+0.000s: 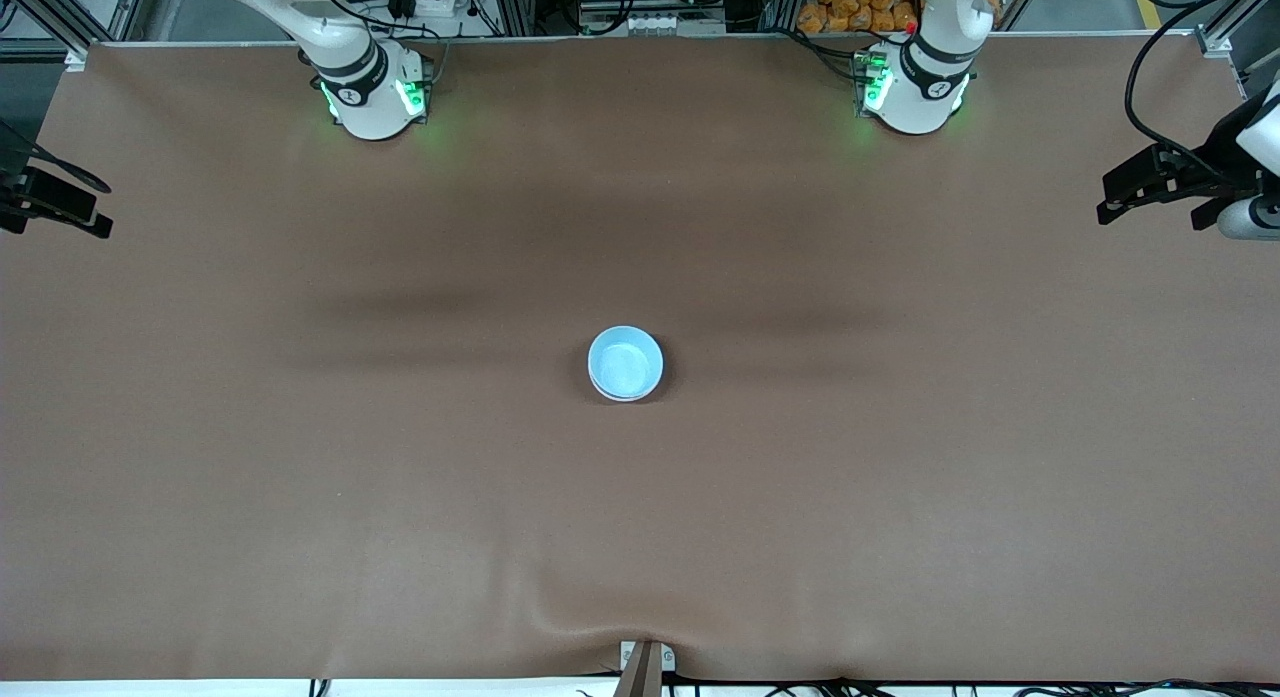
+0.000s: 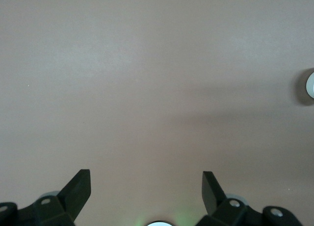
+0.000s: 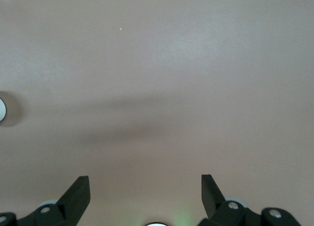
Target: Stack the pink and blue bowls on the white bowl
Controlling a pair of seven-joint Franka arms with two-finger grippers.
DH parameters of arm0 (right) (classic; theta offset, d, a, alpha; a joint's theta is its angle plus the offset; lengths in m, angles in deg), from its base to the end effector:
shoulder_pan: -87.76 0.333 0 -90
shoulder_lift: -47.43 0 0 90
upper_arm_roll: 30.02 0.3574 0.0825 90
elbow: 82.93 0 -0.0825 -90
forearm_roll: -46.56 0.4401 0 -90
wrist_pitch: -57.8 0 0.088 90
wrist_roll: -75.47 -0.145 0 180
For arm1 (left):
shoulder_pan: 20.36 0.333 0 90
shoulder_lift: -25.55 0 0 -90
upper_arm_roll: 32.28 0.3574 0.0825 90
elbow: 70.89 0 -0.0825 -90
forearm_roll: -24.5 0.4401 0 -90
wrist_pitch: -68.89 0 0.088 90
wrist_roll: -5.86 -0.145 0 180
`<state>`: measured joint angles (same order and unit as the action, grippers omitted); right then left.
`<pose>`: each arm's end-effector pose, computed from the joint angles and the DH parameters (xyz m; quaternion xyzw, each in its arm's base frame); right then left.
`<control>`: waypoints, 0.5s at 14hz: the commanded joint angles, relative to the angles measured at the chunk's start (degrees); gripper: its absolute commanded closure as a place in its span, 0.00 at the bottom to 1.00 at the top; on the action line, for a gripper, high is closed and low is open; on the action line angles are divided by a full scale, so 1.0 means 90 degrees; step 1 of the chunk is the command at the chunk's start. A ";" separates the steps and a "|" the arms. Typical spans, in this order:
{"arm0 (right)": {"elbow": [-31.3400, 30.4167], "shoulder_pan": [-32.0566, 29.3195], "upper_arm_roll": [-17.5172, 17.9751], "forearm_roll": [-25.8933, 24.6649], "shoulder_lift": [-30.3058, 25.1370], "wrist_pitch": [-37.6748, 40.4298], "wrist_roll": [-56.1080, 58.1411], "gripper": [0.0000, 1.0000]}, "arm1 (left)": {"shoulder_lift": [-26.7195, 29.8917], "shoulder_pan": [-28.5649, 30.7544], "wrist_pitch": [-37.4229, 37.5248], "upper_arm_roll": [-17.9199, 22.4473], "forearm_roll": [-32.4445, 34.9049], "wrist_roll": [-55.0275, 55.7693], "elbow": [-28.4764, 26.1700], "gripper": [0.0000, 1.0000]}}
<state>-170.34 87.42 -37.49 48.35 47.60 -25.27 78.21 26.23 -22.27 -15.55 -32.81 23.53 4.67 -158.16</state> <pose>0.5912 -0.0761 0.6398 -0.9982 0.0429 0.0377 0.0189 0.5945 -0.0280 0.6517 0.9993 -0.0323 -0.0189 0.0082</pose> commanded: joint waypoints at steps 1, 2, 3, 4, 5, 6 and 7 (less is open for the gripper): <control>0.0113 -0.0040 0.0078 -0.0101 0.0030 0.0090 -0.0109 0.00 | -0.0046 0.0037 -0.0032 -0.0018 0.0010 -0.0024 0.0019 0.00; 0.0113 -0.0030 0.0078 -0.0101 0.0030 0.0090 -0.0100 0.00 | -0.0046 0.0046 -0.0032 -0.0009 0.0010 -0.0034 0.0019 0.00; 0.0113 -0.0040 0.0078 -0.0101 0.0030 0.0080 -0.0090 0.00 | -0.0046 0.0046 -0.0032 -0.0008 0.0010 -0.0025 0.0019 0.00; 0.0113 -0.0040 0.0078 -0.0101 0.0030 0.0080 -0.0090 0.00 | -0.0046 0.0046 -0.0032 0.0001 0.0010 -0.0025 0.0019 0.00; 0.0104 -0.0040 0.0078 -0.0101 0.0030 0.0080 -0.0071 0.00 | -0.0046 0.0046 -0.0032 -0.0008 0.0010 -0.0025 0.0019 0.00; 0.0094 -0.0050 0.0078 -0.0101 0.0030 0.0090 -0.0061 0.00 | -0.0056 0.0037 -0.0032 0.0001 0.0010 -0.0015 0.0019 0.00; 0.0084 -0.0050 0.0078 -0.0101 0.0030 0.0090 -0.0051 0.00 | -0.0056 0.0027 -0.0032 -0.0008 0.0010 -0.0024 0.0000 0.00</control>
<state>-170.35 87.42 -37.34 48.35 47.63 -25.27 78.21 25.82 -22.04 -15.55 -32.78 23.53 4.67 -158.18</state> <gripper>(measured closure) 0.000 0.000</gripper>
